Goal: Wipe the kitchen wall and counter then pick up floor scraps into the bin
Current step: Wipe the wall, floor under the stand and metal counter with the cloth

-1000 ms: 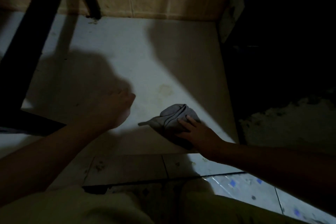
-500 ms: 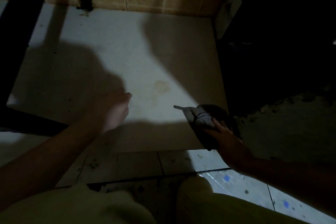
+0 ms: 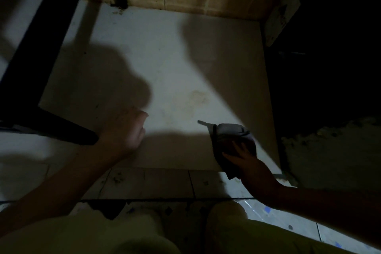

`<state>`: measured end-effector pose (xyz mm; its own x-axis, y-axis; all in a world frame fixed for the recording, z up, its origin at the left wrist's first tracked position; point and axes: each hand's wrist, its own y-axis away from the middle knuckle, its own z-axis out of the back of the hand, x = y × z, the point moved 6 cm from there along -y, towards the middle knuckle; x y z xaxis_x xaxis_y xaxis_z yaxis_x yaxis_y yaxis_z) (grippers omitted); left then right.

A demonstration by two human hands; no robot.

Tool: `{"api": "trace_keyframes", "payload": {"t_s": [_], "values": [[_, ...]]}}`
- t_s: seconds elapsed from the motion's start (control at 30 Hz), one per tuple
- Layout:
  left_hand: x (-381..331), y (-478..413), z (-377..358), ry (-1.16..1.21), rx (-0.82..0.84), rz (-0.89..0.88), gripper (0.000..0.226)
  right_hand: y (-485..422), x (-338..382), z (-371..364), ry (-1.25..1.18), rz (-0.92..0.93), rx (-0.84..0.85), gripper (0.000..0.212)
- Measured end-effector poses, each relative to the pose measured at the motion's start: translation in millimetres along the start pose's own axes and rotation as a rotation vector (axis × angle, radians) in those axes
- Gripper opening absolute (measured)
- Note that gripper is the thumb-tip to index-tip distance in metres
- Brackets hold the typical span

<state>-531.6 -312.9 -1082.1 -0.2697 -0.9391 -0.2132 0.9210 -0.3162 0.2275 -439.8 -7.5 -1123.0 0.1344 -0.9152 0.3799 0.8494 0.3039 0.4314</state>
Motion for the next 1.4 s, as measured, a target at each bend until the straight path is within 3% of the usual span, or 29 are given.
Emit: {"api": "trace_keyframes", "payload": {"t_s": [0.13,0.33,0.63,0.77,0.8,0.9,1.2,1.4], "values": [[6,16,6,-0.010,0.005,0.043,0.045,-27,39,-12,0.070,0.157,0.106,0.084],[10,33,18,0.029,-0.065,0.058,0.051,-68,96,-15,0.149,0.344,0.182,0.060],[20,40,28,0.023,-0.118,0.131,0.037,-126,155,-12,0.432,0.491,0.195,0.061],[25,35,31,0.005,-0.109,0.176,0.041,-148,175,15,0.429,0.560,-0.150,0.045],[27,32,30,-0.016,-0.088,0.179,0.044,-156,175,18,0.430,0.565,-0.146,0.043],[34,26,31,-0.058,-0.061,0.199,0.047,-190,175,21,0.441,0.491,0.046,0.047],[39,15,29,-0.061,0.002,0.231,0.047,-241,169,62,0.291,0.352,-0.098,0.051],[40,13,31,-0.092,-0.031,0.206,0.045,-260,133,95,0.151,0.149,-0.172,0.053]]}}
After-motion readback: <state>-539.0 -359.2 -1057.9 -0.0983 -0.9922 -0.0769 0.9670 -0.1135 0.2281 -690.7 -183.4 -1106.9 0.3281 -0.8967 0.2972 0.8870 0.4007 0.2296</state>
